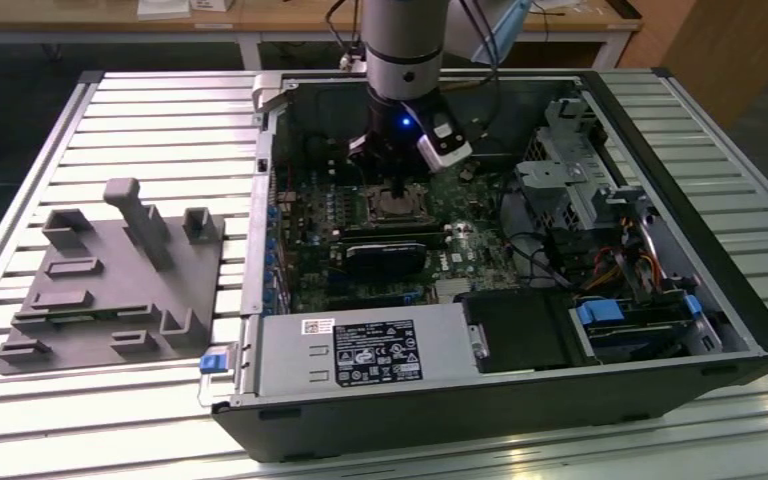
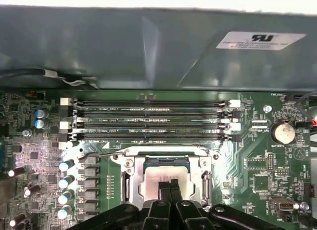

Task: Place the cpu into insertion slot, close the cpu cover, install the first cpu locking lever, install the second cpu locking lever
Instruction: 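Close the cpu cover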

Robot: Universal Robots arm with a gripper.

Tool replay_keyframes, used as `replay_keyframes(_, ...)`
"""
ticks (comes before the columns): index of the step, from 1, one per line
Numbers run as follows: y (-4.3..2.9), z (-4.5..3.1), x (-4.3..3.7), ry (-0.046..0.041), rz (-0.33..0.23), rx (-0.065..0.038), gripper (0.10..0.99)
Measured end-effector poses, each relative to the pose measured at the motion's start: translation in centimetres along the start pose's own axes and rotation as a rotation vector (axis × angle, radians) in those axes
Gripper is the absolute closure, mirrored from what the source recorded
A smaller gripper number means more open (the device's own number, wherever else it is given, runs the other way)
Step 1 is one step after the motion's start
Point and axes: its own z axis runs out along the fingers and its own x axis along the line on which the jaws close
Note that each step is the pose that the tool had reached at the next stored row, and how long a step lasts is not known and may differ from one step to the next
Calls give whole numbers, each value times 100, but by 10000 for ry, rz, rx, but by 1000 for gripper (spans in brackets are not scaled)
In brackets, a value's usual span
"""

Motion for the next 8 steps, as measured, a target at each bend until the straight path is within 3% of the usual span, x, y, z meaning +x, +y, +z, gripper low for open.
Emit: replay_keyframes(8, 12, -182, -10, -4, -1, 0, 980)
